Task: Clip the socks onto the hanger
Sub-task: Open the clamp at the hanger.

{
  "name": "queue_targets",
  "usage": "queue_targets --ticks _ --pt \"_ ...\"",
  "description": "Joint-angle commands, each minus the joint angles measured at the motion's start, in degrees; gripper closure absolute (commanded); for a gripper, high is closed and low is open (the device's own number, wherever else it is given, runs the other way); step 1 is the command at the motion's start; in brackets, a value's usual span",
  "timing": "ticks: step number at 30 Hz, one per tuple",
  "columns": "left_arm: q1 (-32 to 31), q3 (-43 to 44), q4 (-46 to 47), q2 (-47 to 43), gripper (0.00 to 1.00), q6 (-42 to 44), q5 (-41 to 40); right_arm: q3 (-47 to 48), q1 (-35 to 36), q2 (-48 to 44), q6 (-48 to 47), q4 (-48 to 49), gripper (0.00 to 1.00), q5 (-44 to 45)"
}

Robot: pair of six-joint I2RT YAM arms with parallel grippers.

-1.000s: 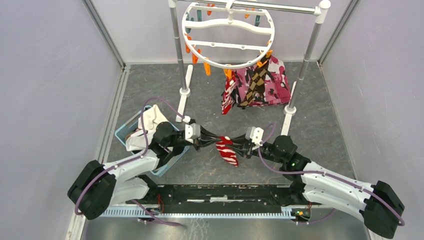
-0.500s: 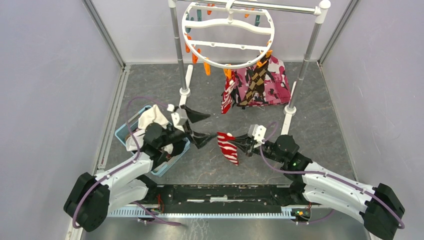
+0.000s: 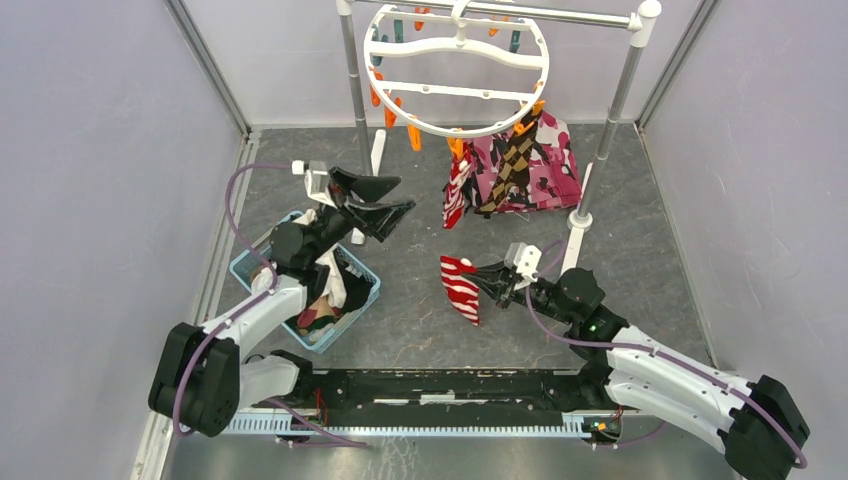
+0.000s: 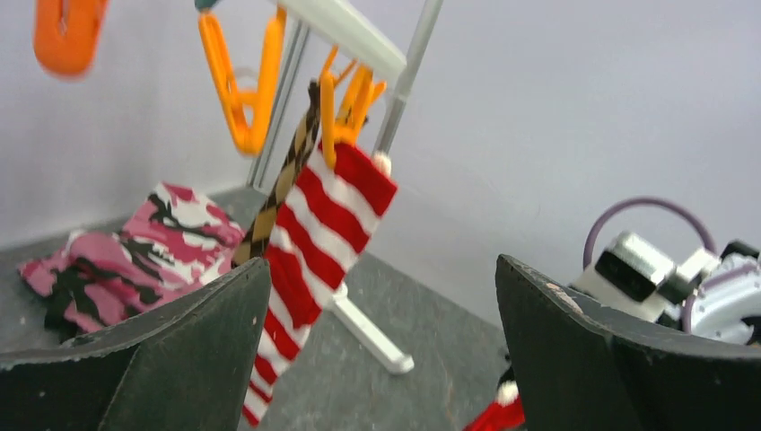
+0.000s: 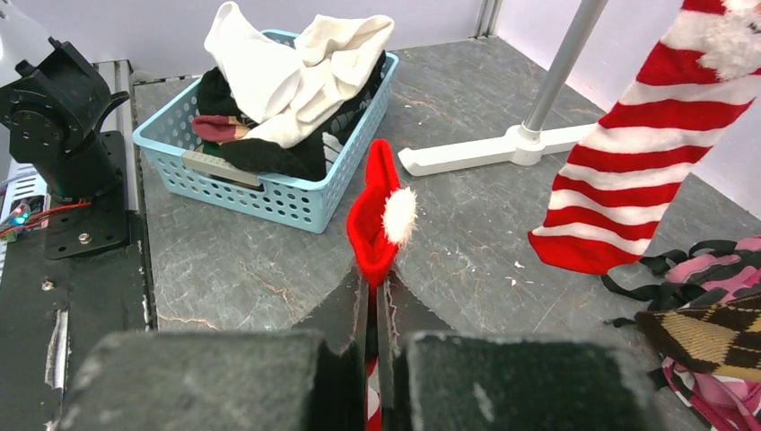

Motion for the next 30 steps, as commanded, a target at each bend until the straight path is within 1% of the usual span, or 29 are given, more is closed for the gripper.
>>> queue_targets --ticks 1,4,8,11,16,21,30 --pt "0.3 6.5 2.0 1.9 0.0 -4.2 -3.3 -0.7 -0.9 -1.4 0.9 3.7 1.0 -1.0" --pt "0.3 10.4 -2.4 3.5 0.01 -2.3 -3.7 -0.8 -1.4 -1.4 0.9 4.0 1.0 -1.8" --pt "0.3 14.8 -8.6 5.3 0.06 0.9 -5.7 -0.7 -1.8 -1.2 2.6 4.9 1.0 -2.9" --pt "0.3 16.8 -10.6 6.7 0.11 2.5 -7.4 -0.7 -2.1 -1.1 2.7 5.2 1.0 -3.4" --pt "0.3 20.0 -14.9 8.7 0.16 5.6 -9.1 -0.7 -2.3 -1.0 2.9 5.6 1.0 -3.9" --pt "0.3 21.7 -15.5 10.8 0.17 7.0 -9.6 -0.8 -2.4 -1.0 3.1 5.7 1.0 -4.1" --pt "0.3 23.9 -10.7 14.1 0.23 6.2 -8.1 -0.8 -2.7 -0.9 3.1 5.8 1.0 -4.4"
